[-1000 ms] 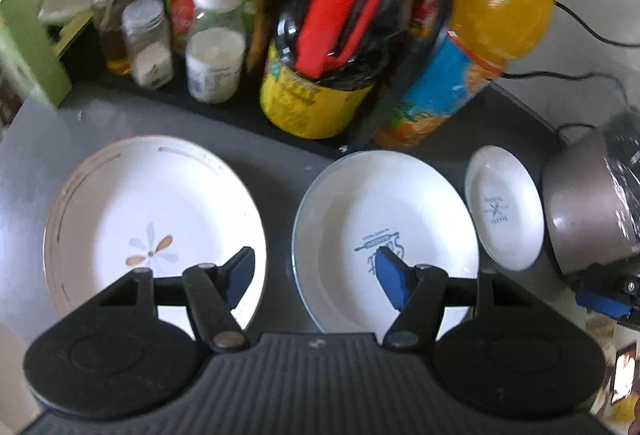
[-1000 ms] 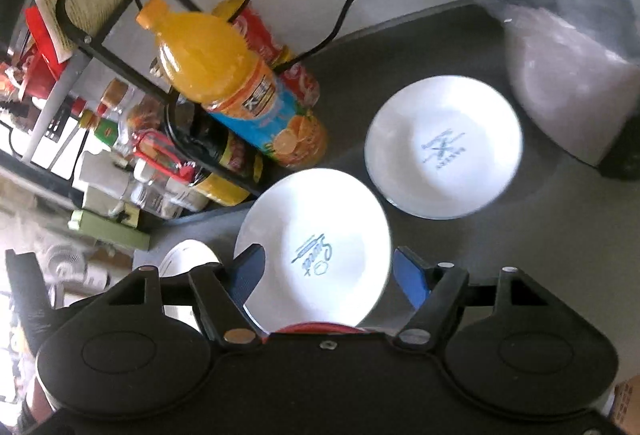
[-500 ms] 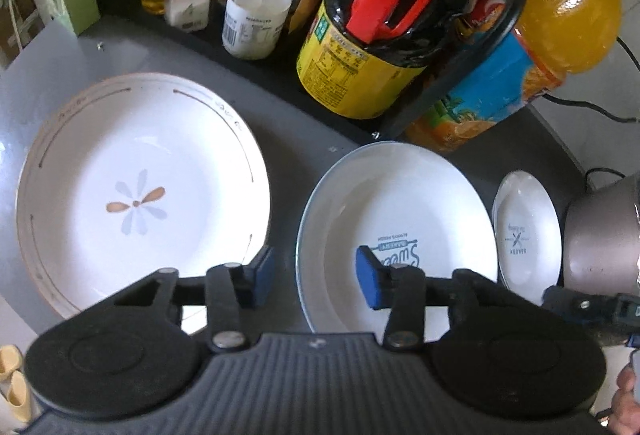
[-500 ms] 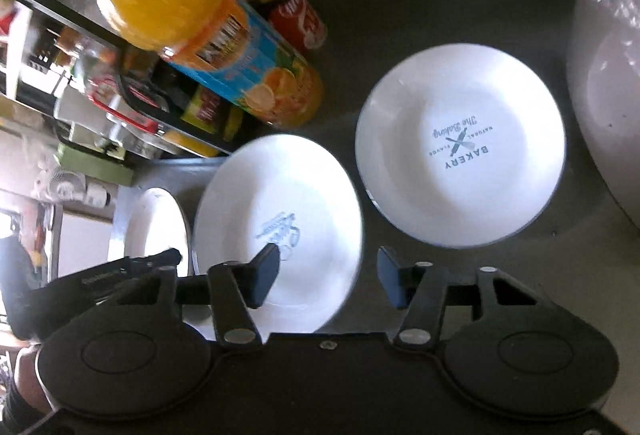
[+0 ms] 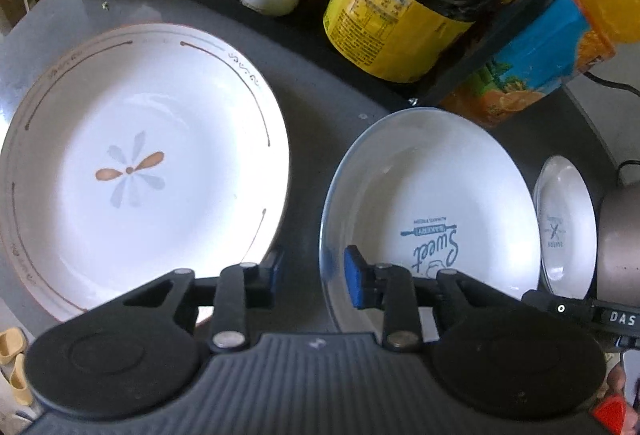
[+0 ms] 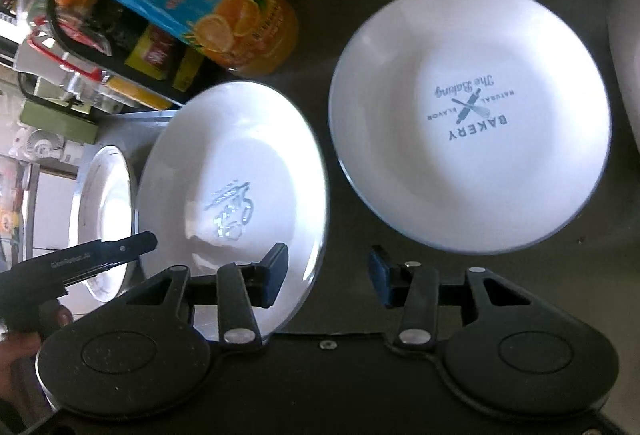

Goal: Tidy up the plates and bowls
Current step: 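Close both grippers on the rim of the 'Sweet' plate, then lift the 'Sweet' plate with both grippers and carry it over the flower plate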

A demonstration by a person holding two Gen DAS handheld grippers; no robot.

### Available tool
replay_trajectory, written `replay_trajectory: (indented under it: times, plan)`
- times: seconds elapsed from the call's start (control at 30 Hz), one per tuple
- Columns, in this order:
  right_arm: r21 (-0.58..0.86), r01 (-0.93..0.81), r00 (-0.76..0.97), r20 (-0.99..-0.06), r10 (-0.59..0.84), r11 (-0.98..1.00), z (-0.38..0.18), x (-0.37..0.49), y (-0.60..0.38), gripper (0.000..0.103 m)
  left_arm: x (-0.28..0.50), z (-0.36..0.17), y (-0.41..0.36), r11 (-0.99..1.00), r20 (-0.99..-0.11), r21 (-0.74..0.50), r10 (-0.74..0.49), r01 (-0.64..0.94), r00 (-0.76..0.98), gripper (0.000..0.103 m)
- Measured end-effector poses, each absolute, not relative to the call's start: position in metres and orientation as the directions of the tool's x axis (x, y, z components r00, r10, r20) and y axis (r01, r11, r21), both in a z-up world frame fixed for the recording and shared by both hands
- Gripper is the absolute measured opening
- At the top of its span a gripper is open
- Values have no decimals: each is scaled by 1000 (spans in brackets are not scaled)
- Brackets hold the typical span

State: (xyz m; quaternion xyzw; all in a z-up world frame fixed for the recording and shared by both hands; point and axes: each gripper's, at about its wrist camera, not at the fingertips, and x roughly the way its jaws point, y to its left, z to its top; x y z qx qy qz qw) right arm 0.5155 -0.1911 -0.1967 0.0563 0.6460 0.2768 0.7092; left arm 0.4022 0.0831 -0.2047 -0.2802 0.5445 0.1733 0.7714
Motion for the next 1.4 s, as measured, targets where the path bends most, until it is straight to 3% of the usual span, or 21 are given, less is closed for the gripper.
replay_trajectory:
  times: [0.43, 0.5, 0.53, 0.57, 0.63, 0.7, 1.4]
  plan:
    - [424, -361, 12, -889, 458, 831, -203, 534, -174, 37, 413, -209, 84, 770, -928, -262, -36, -582, 371, 30]
    - [427, -367, 16, -886, 464, 827, -202, 537, -173, 36, 413, -211, 84, 761, -923, -280, -45, -586, 383, 26]
    - [426, -368, 18, -885, 465, 826, -202, 538, -172, 35, 413, -212, 84, 754, -921, -289, -51, -590, 387, 16]
    - [421, -372, 23, -887, 461, 827, -202, 540, -171, 32, 414, -213, 84, 749, -922, -289, -49, -597, 385, 13]
    - [396, -389, 37, -895, 444, 832, -200, 540, -172, 17, 414, -212, 82, 757, -925, -269, -29, -596, 379, 13]
    - [360, -420, 52, -907, 418, 833, -199, 538, -172, 12, 415, -211, 78, 772, -927, -253, -21, -584, 374, 13]
    - [360, -543, 23, -896, 443, 759, -185, 530, -146, 11, 390, -191, 87, 749, -916, -252, 20, -612, 401, 13]
